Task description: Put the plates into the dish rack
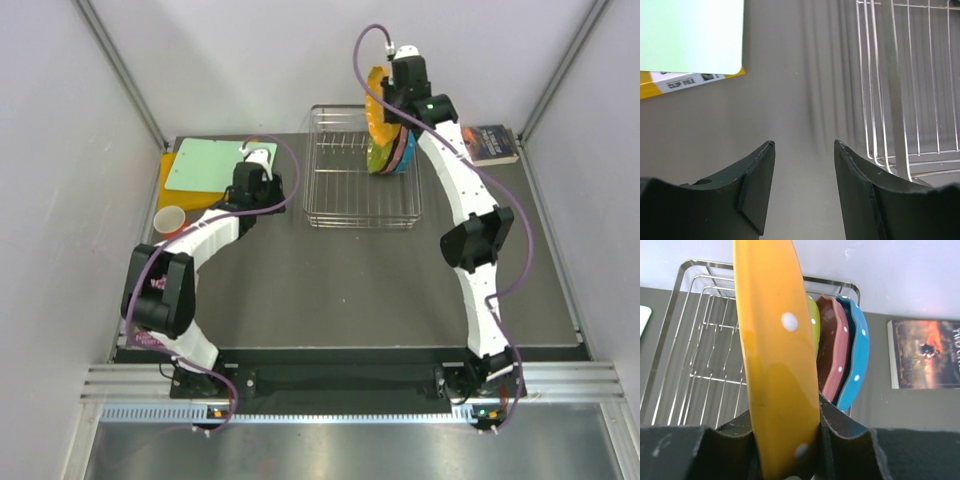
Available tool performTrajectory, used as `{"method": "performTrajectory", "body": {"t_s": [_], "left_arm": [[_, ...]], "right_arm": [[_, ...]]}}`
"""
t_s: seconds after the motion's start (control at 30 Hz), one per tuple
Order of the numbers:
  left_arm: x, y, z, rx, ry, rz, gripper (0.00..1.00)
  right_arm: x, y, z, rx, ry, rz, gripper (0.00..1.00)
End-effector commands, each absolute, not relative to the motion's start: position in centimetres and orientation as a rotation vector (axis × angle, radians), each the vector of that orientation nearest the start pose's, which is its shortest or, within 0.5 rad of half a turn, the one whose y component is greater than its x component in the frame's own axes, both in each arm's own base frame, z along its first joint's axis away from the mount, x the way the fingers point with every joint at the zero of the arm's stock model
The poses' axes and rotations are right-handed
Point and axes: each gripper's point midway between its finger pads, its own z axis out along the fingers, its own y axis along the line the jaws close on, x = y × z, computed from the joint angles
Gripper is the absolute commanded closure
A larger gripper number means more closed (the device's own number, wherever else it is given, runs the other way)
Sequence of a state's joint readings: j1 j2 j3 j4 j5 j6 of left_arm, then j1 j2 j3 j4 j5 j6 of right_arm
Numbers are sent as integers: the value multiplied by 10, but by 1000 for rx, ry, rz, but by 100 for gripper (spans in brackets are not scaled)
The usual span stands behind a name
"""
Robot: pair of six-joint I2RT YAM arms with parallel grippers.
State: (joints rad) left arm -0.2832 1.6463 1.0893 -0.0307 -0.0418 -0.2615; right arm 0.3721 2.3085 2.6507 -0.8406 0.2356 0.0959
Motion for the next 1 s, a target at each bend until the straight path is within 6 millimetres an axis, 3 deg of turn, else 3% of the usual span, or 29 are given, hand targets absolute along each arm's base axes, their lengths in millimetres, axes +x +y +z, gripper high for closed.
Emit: {"method": "performTrajectory", "body": {"t_s": [0.0, 0.23, 0.53, 0.77, 0.97], "left_arm": [[453, -155, 131, 15, 2117, -339, 44], [437, -201, 115, 74, 2140, -476, 46], [429, -233, 111, 131, 2139, -561, 46], [419, -243, 119, 161, 2123, -582, 46], [414, -238, 126, 166, 2107, -566, 46]], "right_arm": [[590, 186, 395, -54, 1719, -1, 100], [595, 202, 376, -111, 1726, -88, 100], [603, 212, 358, -152, 1727, -169, 100], [610, 210, 338, -169, 1752, -222, 100], [617, 215, 315, -182, 1778, -246, 100]]}}
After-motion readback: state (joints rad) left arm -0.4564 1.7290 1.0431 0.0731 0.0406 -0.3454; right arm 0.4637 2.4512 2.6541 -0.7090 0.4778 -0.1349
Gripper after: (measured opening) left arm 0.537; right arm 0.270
